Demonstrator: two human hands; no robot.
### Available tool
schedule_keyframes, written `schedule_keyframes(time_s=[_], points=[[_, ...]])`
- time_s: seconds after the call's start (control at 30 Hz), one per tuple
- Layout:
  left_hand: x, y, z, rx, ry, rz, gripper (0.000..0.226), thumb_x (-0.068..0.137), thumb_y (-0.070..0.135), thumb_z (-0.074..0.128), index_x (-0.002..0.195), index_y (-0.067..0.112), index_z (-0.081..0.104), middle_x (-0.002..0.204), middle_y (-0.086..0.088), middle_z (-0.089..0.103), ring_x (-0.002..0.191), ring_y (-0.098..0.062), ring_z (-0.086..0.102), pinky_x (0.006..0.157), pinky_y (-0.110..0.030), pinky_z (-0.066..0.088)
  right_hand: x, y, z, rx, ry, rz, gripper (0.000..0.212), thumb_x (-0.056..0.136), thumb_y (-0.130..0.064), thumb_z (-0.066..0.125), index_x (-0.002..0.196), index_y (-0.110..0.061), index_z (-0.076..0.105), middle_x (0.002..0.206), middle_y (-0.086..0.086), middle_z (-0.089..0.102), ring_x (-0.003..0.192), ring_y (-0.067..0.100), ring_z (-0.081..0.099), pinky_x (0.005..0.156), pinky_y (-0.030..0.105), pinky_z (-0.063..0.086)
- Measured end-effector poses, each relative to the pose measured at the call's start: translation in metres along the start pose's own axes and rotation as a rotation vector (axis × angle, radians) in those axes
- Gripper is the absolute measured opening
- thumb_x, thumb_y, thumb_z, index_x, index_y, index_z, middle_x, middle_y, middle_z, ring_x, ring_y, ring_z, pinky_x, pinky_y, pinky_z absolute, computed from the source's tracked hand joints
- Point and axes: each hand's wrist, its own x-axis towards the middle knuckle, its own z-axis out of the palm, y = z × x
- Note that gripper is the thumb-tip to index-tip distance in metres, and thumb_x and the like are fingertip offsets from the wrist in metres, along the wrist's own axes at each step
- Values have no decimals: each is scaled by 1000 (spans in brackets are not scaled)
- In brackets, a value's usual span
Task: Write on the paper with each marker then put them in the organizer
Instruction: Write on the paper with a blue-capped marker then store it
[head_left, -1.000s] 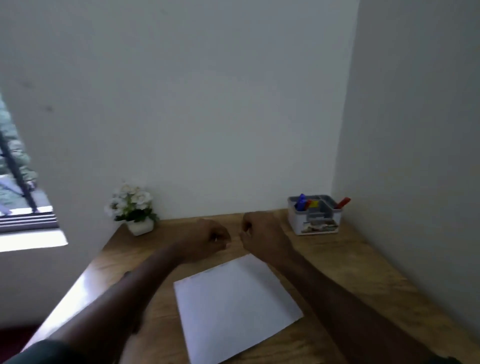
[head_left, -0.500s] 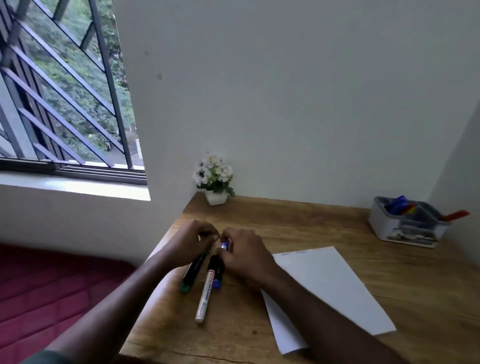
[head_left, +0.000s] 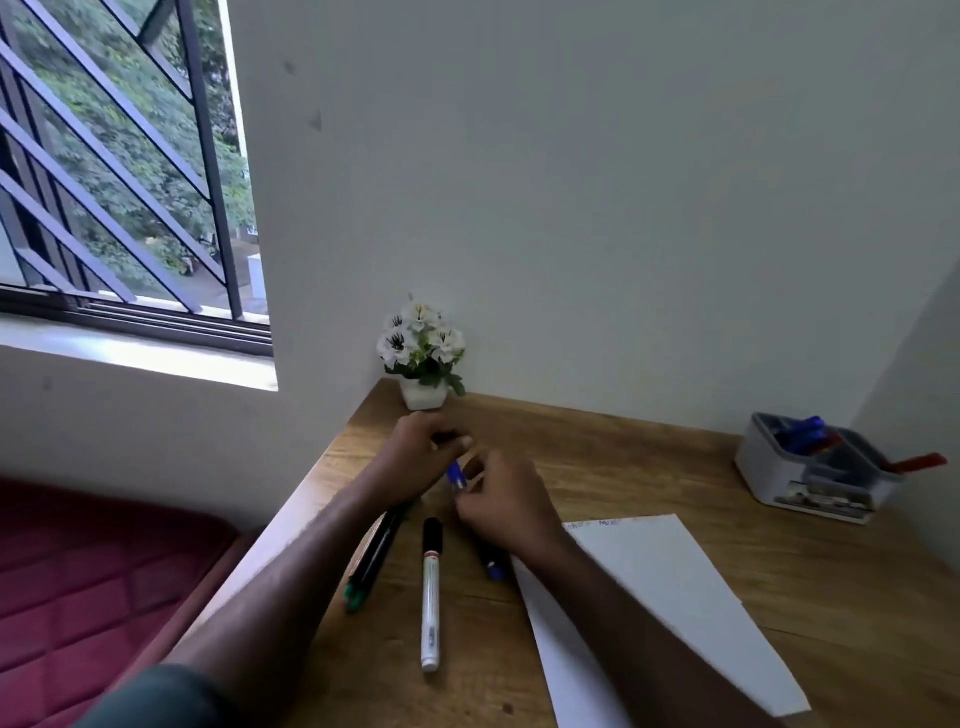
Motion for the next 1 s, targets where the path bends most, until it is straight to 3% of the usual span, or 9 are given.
schedule_keyframes(time_s=[0.1, 0.17, 0.23, 0.3, 0.43, 0.53, 0.7, 0.87, 1.0], points=[[2, 1, 4, -119, 81, 23, 22, 94, 18, 62, 74, 17, 70, 68, 5, 66, 66, -5, 58, 62, -15, 40, 6, 10, -14, 157, -43, 17, 21, 97, -26, 56, 113, -20, 67, 93, 1, 71, 82, 14, 69, 79, 40, 60], [1, 0, 5, -163, 74, 50, 18, 94, 17, 64, 77, 20, 71, 67, 12, 65, 65, -1, 56, 62, -14, 39, 7, 19, -25, 188, -62, -14, 23, 103, -25, 48, 117, -20, 65, 92, 2, 71, 80, 15, 70, 77, 41, 57], [1, -3, 5, -166, 4, 60, 11, 90, 15, 69, 93, 23, 76, 80, 20, 71, 77, 0, 64, 67, -8, 41, 9, 30, -29, 68, -33, -74, 24, 104, -27, 45, 116, -20, 65, 89, 0, 68, 74, 14, 65, 68, 36, 52], [2, -9, 4, -130, -56, 81, 20, 86, 13, 72, 105, 20, 76, 92, 14, 74, 87, -4, 67, 71, -7, 43, 9, 41, -27, -60, 7, -143, 24, 104, -29, 46, 112, -20, 67, 88, -3, 64, 72, 11, 56, 62, 27, 40], [4, -10, 8, -37, -120, 130, 19, 83, 13, 76, 101, 18, 77, 88, 10, 73, 82, -9, 64, 67, -7, 40, 15, 52, -24, -281, 41, -224, 24, 102, -36, 49, 108, -21, 67, 102, -2, 67, 91, 17, 59, 77, 31, 44], [4, -7, 12, -27, -114, 164, 15, 80, 15, 79, 95, 18, 76, 78, 9, 66, 70, -6, 57, 62, -9, 37, 15, 55, -23, -343, 41, -232, 26, 104, -36, 44, 113, -22, 64, 107, -1, 68, 93, 19, 61, 82, 35, 49], [3, -3, 12, -50, -122, 190, 17, 81, 18, 78, 94, 29, 74, 80, 14, 68, 70, -3, 58, 61, -10, 38, 11, 58, -27, -370, 97, -353, 33, 102, -54, 34, 109, -31, 58, 99, -7, 69, 86, 17, 63, 69, 34, 45], [2, -1, 12, 5, -195, 209, 14, 86, 20, 73, 99, 22, 76, 84, 18, 68, 75, -2, 61, 63, -10, 41, 7, 60, -32, -417, 104, -391, 37, 102, -58, 32, 111, -34, 59, 94, -7, 71, 79, 16, 63, 62, 30, 35], [2, -2, 9, 14, -216, 184, 13, 86, 21, 72, 99, 23, 75, 86, 15, 70, 78, -4, 61, 64, -11, 40, 7, 66, -33, -450, 142, -402, 43, 100, -64, 27, 111, -37, 59, 88, -10, 71, 73, 9, 60, 59, 29, 42]])
